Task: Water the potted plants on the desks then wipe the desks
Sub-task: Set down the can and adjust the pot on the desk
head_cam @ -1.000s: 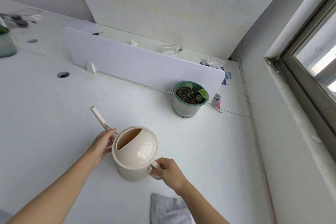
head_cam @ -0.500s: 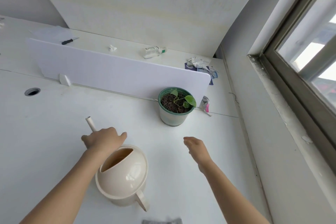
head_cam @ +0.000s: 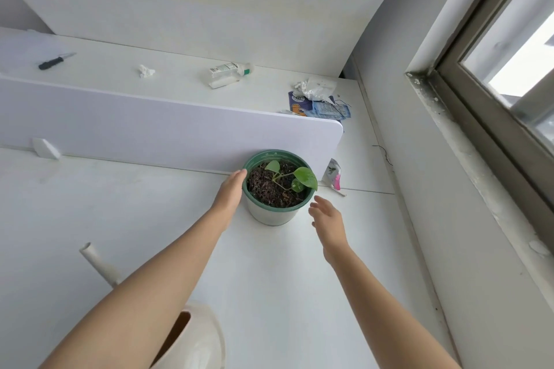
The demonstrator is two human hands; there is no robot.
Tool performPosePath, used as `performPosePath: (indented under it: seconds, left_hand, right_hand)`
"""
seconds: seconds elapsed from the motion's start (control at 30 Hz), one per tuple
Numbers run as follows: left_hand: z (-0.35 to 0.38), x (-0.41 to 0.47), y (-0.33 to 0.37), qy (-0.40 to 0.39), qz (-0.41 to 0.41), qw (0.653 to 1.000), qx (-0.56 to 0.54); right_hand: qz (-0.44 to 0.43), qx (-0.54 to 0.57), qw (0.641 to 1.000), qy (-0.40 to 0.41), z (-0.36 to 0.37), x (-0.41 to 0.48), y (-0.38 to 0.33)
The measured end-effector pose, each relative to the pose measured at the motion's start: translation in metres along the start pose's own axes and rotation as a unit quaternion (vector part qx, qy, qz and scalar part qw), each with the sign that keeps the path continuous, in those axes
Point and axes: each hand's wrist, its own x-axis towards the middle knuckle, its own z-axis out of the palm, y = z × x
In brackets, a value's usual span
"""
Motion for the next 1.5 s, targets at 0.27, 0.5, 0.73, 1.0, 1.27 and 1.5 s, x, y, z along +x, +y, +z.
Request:
performPosePath:
  seconds: [0.27,0.5,0.73,1.0,1.27,1.5]
  left_hand:
    - [0.007,0.014,-0.003,-0.017,0.005,0.998,-0.067]
    - [0.009,0.014,-0.013,-0.035,0.014,0.996,-0.082]
    - [-0.004,0.022,-0.025,-0.033,0.029,0.998,-0.037]
    - [0.006,0.025,-0.007,-0.052,0.017,0.996,-0.073]
    - [0.004,0.007,-0.028,-0.069,0.030,0.995,-0.058]
    - [0.003,0.006,-0.020,-0.095,-0.002,0.991,-0.095]
  right_hand:
    - [-0.037,0.092,0.995,-0.002,0.011,0.010,-0.003]
    - [-0.002,0.142,0.989,-0.035,0.009,0.019,0.002]
    - [0.011,0.136,0.988,-0.068,0.001,0.025,0.002]
    - [0.016,0.071,0.991,-0.108,0.020,0.015,0.012]
    - [0.037,0.067,0.993,-0.089,0.016,0.039,-0.005]
    - [-0.012,0.088,0.996,-0.006,0.024,0.012,0.004]
